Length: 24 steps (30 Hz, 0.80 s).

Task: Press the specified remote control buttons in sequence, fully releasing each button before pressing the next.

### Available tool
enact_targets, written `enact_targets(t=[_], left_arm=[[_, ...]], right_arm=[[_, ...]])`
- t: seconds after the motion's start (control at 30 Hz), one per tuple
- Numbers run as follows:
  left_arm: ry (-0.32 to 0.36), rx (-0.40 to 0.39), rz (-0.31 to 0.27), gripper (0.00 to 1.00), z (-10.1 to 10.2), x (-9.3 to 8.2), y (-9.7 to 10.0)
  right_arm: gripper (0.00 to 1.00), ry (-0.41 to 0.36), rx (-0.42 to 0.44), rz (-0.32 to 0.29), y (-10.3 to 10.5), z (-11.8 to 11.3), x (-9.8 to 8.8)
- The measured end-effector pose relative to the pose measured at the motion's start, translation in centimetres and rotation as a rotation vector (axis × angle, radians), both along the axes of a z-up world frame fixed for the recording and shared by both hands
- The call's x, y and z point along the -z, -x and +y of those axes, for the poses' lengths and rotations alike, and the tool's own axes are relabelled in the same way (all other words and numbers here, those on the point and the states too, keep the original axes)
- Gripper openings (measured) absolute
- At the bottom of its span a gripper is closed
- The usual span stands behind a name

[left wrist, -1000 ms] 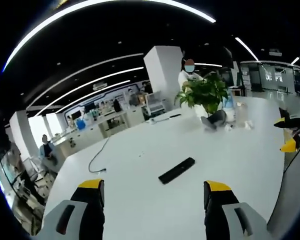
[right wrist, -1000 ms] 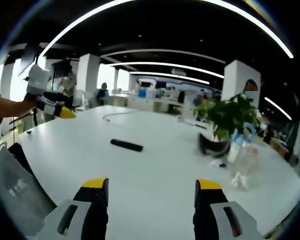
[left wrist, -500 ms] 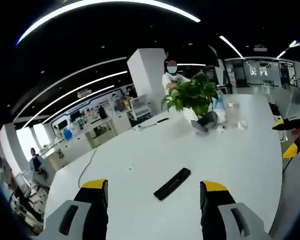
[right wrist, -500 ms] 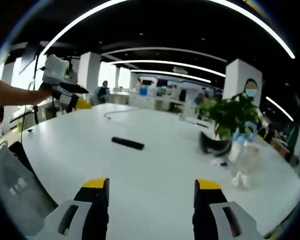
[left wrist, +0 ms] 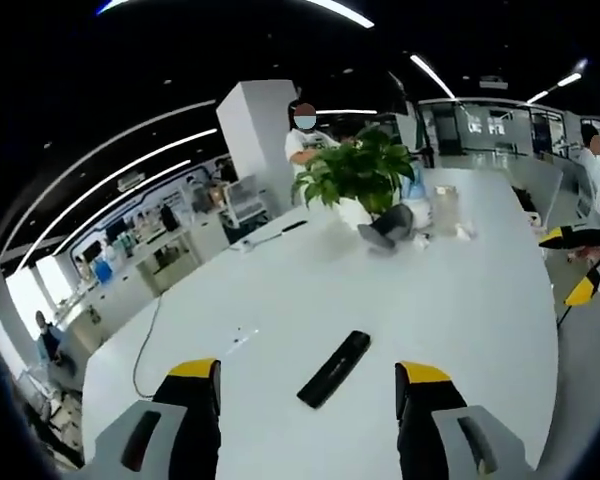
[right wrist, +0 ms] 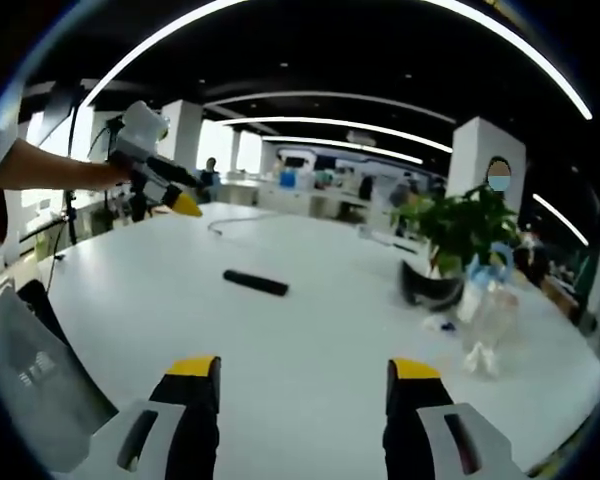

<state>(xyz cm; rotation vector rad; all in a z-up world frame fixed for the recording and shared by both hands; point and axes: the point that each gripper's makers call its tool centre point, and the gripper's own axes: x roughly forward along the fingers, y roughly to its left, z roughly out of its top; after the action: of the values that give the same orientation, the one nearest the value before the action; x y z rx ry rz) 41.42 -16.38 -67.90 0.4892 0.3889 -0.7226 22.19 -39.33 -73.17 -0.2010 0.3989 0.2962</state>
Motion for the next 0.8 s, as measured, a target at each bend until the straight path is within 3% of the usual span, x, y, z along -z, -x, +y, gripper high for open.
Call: enact_targets(t=[0.23,0.47,0.67,0.8], left_arm=[[-0.071,0.089,0.095,0.74,-1.3,3.1,-1.2],[-0.106,0.115,0.164,0.73,-1.7,5.3,-3.2],[-0.144,0.142,0.214,0.71,-2.3,6.9,-4.8],[-0.208,0.18,0.234,0.64,-3.1,8.6,-5.8]], right_arm=[[0.64,0.004,-0.001,0.006,0.0,0.0,0.1],[0.63,0.009,0.003,0.017,0.0,-0.1,0.3],[0.62,0.015,0.003,0.027,0.0,-0.1,0.6],[0.62,0.019,0.002,0.033,0.0,-0.1,0.7]])
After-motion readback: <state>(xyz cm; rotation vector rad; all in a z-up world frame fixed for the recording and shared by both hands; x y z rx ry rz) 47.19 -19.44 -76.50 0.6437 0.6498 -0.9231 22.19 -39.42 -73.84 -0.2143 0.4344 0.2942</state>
